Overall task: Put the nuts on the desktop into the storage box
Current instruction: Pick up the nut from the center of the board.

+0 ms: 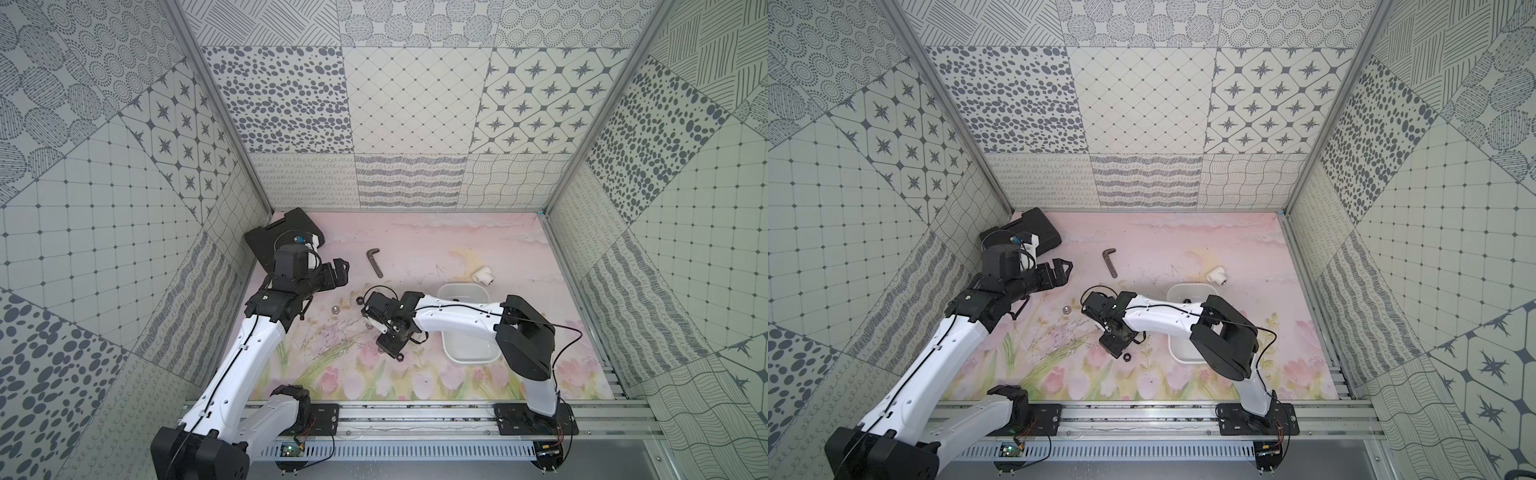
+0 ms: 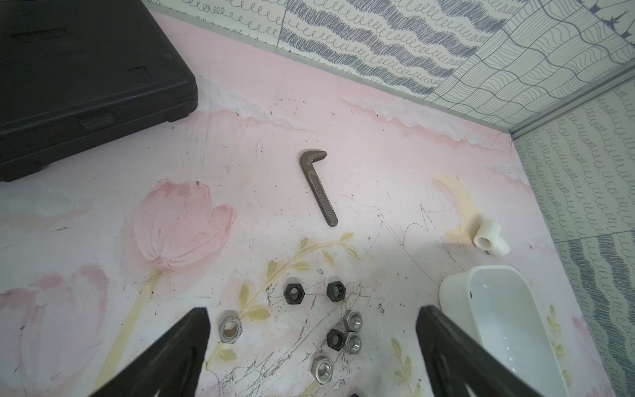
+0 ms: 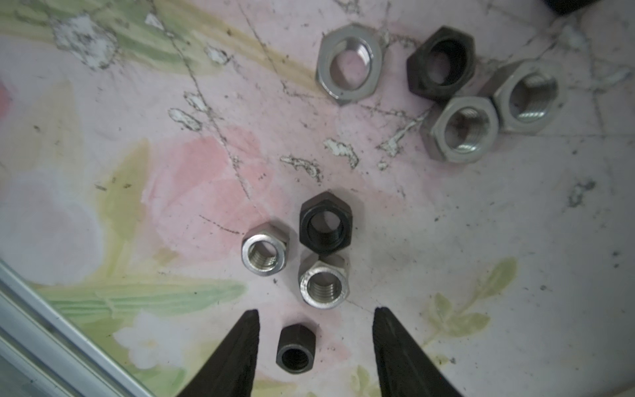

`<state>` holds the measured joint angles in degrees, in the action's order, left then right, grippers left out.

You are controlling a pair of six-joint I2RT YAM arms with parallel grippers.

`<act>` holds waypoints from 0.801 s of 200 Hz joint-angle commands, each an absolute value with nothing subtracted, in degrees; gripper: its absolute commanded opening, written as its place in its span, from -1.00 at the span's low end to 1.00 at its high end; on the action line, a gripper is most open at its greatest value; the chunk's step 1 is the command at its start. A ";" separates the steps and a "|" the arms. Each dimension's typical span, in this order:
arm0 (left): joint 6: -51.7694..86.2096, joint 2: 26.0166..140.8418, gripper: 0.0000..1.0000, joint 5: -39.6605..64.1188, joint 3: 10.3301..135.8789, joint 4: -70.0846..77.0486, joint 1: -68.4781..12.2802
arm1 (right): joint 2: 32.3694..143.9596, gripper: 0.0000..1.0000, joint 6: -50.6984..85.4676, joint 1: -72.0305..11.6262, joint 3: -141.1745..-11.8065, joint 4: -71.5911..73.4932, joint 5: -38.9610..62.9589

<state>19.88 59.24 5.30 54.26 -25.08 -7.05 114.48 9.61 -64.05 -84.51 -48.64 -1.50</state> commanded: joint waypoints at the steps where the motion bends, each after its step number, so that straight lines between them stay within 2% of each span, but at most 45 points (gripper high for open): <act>1: 19.78 58.90 0.98 4.83 53.83 -25.31 -7.20 | 115.89 0.15 9.45 -64.34 -86.00 -47.61 -2.02; 58: 19.67 58.80 0.98 4.71 53.84 -25.31 -7.16 | 117.90 0.12 9.14 -64.34 -86.66 -47.62 -1.50; 83: 19.60 58.78 0.98 4.66 53.84 -25.31 -7.17 | 118.36 0.05 9.14 -64.34 -86.77 -47.56 -1.15; 113: 19.60 58.67 0.98 4.60 53.79 -25.31 -7.13 | 118.91 -0.09 9.14 -64.34 -86.75 -47.59 -1.48; 145: 19.51 58.92 0.98 4.65 53.97 -25.27 -7.13 | 118.51 -0.43 9.32 -64.34 -86.59 -47.63 -2.04; 160: 19.51 59.05 0.98 4.66 54.00 -25.31 -7.10 | 117.43 -0.48 9.32 -64.25 -86.61 -47.48 -2.48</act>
